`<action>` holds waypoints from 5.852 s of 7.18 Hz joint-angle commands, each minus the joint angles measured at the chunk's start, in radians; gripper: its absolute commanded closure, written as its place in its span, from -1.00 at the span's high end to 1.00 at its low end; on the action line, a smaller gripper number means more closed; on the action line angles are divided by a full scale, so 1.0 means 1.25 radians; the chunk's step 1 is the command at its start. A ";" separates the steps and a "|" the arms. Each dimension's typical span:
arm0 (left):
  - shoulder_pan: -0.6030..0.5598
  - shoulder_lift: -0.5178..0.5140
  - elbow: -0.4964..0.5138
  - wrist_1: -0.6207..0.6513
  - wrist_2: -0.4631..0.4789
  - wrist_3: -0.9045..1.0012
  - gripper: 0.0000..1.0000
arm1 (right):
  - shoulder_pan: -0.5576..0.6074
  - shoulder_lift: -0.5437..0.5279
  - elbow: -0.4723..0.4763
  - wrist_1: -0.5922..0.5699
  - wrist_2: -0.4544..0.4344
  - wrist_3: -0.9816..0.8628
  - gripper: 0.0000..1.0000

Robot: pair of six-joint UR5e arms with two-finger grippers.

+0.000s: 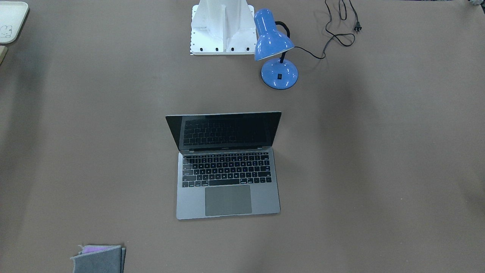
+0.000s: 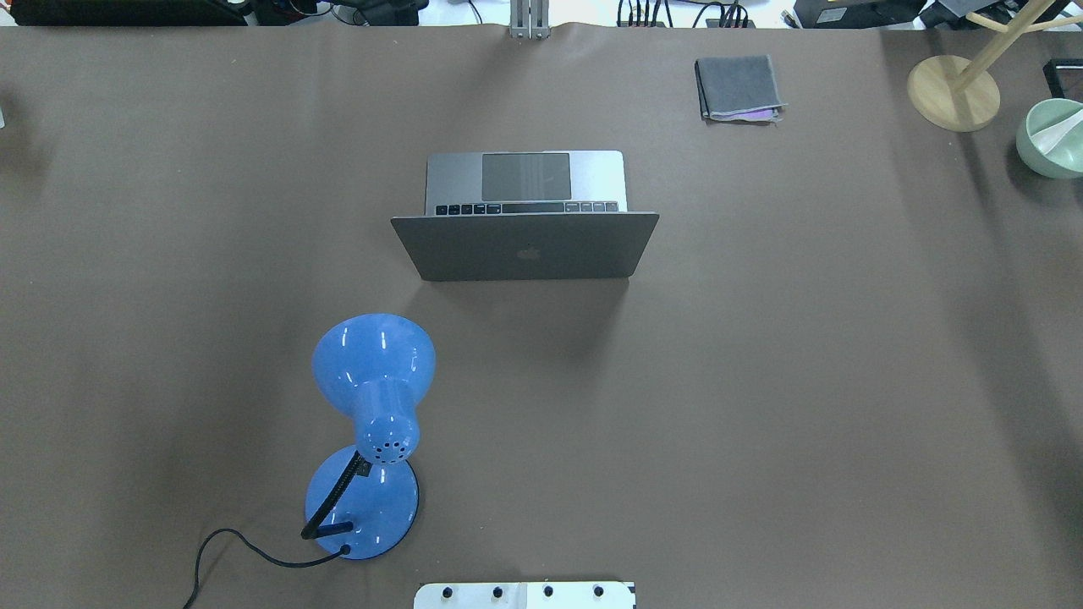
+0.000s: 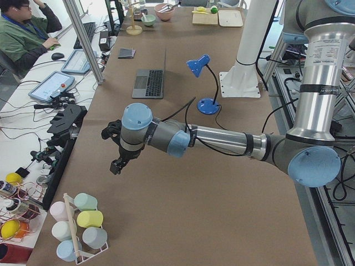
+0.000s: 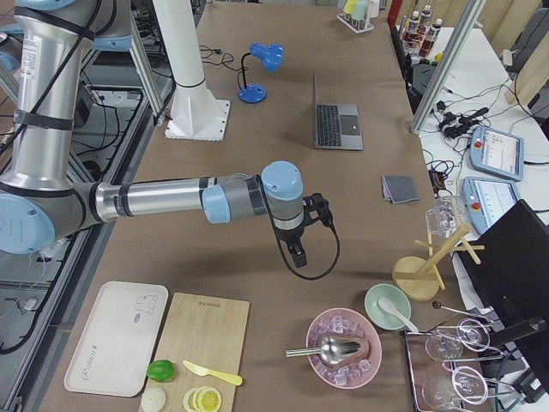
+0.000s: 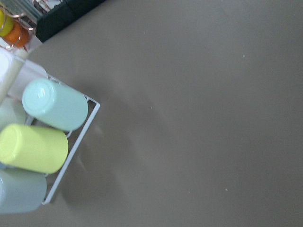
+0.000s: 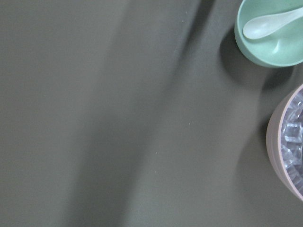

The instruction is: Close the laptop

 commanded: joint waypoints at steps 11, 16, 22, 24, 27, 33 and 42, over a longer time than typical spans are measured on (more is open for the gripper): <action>0.467 -0.133 -0.165 -0.307 0.080 -0.868 0.25 | -0.342 0.146 0.174 0.151 -0.118 0.705 0.02; 0.640 -0.178 -0.248 -0.301 0.077 -1.171 -1.00 | -0.523 0.381 0.277 -0.228 -0.234 0.924 -1.00; 0.678 -0.411 -0.268 0.185 0.112 -1.202 -1.00 | -0.661 0.513 0.262 -0.438 -0.379 1.057 -1.00; 0.699 -0.473 -0.182 0.208 0.173 -1.192 -1.00 | -0.671 0.559 0.215 -0.446 -0.383 1.098 -1.00; 0.699 -0.472 -0.155 0.208 0.187 -1.157 -1.00 | -0.682 0.612 0.163 -0.444 -0.383 1.115 -1.00; 0.699 -0.463 -0.141 0.210 0.197 -1.113 -1.00 | -0.682 0.704 0.005 -0.344 -0.383 1.146 -1.00; 0.696 -0.514 -0.057 0.207 0.230 -1.050 -1.00 | -0.626 0.776 -0.203 -0.210 -0.398 1.156 -1.00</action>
